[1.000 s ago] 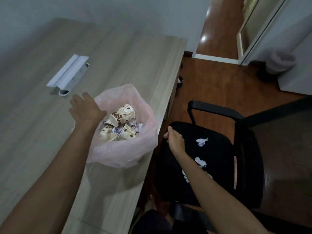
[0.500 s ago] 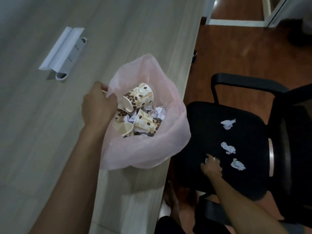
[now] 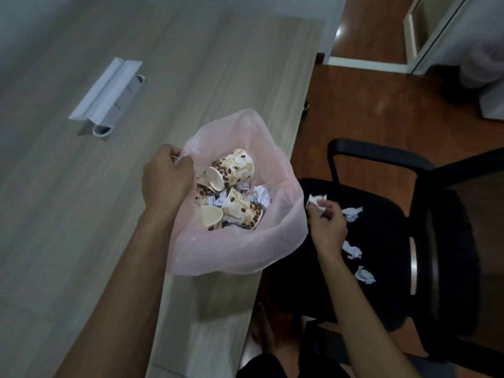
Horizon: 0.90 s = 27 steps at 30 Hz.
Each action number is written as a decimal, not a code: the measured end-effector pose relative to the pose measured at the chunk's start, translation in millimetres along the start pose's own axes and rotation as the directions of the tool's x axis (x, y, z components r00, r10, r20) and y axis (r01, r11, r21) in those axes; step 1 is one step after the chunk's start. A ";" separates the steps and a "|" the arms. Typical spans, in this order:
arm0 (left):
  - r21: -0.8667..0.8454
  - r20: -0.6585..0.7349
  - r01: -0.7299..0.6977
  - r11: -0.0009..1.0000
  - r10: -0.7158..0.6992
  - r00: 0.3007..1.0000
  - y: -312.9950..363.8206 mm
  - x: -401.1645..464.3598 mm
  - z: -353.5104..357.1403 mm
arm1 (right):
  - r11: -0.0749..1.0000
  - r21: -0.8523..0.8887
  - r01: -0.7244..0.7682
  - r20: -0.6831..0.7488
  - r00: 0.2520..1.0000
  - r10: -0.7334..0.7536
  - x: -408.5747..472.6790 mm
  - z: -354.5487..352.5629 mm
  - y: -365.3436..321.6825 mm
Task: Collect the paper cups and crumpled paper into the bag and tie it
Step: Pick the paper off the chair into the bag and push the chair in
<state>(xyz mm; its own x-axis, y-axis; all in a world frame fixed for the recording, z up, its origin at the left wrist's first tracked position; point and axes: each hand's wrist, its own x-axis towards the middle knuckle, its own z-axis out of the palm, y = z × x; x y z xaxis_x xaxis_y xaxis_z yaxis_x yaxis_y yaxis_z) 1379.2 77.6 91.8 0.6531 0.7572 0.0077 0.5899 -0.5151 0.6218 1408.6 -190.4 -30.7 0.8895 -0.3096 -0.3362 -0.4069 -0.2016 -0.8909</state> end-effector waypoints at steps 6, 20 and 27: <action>0.012 0.034 0.036 0.999 -0.036 0.999 3.0 4.4 -3.8 | 0.774 0.054 0.631 0.221 0.748 -0.626 -53.4 9.3 -147.0; -0.009 0.076 -0.027 1.000 0.027 0.997 30.2 23.9 37.2 | 0.901 -0.116 0.417 -0.093 0.899 -0.428 7.5 -15.0 -49.2; 0.005 0.057 -0.086 0.996 0.086 0.995 34.7 25.5 70.0 | 0.815 -0.552 -0.175 -0.046 0.983 0.180 80.9 -17.6 122.7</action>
<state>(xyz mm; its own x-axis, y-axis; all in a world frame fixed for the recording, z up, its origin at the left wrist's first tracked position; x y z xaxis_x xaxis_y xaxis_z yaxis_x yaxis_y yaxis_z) 1449.6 50.9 58.7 0.7276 0.6858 0.0163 0.5336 -0.5808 0.6148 1427.0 -256.5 -161.8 0.7912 -0.3828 -0.4769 -0.6023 -0.6229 -0.4992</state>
